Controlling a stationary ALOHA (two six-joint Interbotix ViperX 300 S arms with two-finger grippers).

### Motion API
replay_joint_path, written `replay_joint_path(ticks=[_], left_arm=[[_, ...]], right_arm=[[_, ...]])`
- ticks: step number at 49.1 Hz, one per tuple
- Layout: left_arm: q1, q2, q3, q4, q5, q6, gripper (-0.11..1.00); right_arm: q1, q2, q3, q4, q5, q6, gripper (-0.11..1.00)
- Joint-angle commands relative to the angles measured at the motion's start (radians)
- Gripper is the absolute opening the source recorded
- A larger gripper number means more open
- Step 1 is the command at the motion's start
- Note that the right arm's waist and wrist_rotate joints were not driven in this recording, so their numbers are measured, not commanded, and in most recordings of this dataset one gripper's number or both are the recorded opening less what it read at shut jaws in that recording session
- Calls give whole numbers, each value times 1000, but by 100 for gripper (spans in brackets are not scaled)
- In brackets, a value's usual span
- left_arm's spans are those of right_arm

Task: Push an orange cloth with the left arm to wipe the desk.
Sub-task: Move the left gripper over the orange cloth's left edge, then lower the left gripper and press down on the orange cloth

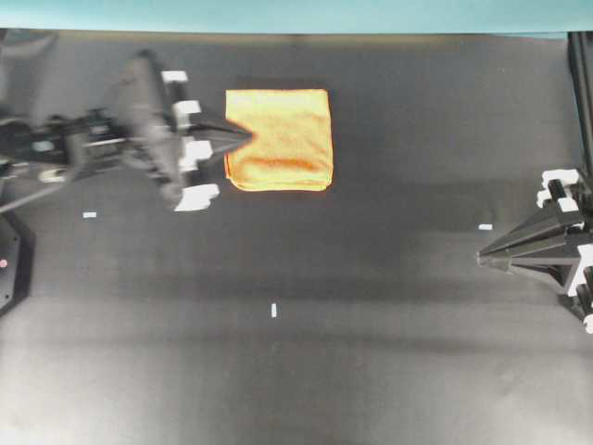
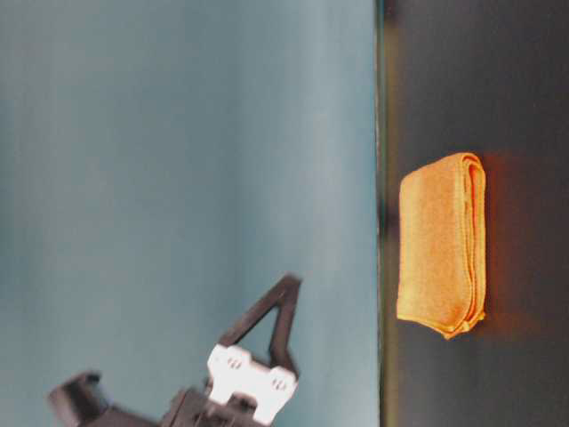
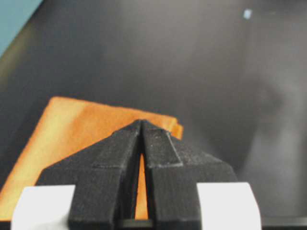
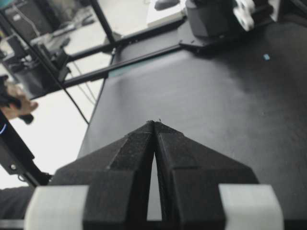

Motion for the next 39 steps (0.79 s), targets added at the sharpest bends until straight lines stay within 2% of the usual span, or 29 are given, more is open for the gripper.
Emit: replay_joint_path(ticks=[1, 4, 7, 16, 20, 22, 28, 39], left_arm=[[15, 74, -66, 3, -17, 15, 1], [25, 123, -94, 3, -20, 20, 5], [37, 170, -118, 3, -20, 20, 16], [69, 304, -198, 3, -3, 20, 70], [84, 348, -227, 3, 14, 20, 86], [92, 368, -238, 3, 17, 18, 87], [98, 417, -259, 3, 18, 20, 78], [98, 453, -249, 3, 28, 18, 80]], right_arm=[[0, 5, -6, 2, -5, 0, 0], [0, 5, -6, 2, -5, 0, 0], [0, 5, -6, 2, -5, 0, 0], [0, 5, -3, 3, 0, 0, 0], [0, 5, 2, 5, 3, 0, 0], [0, 3, 3, 5, 3, 0, 0], [0, 3, 8, 5, 5, 0, 0], [0, 3, 12, 5, 5, -2, 0]])
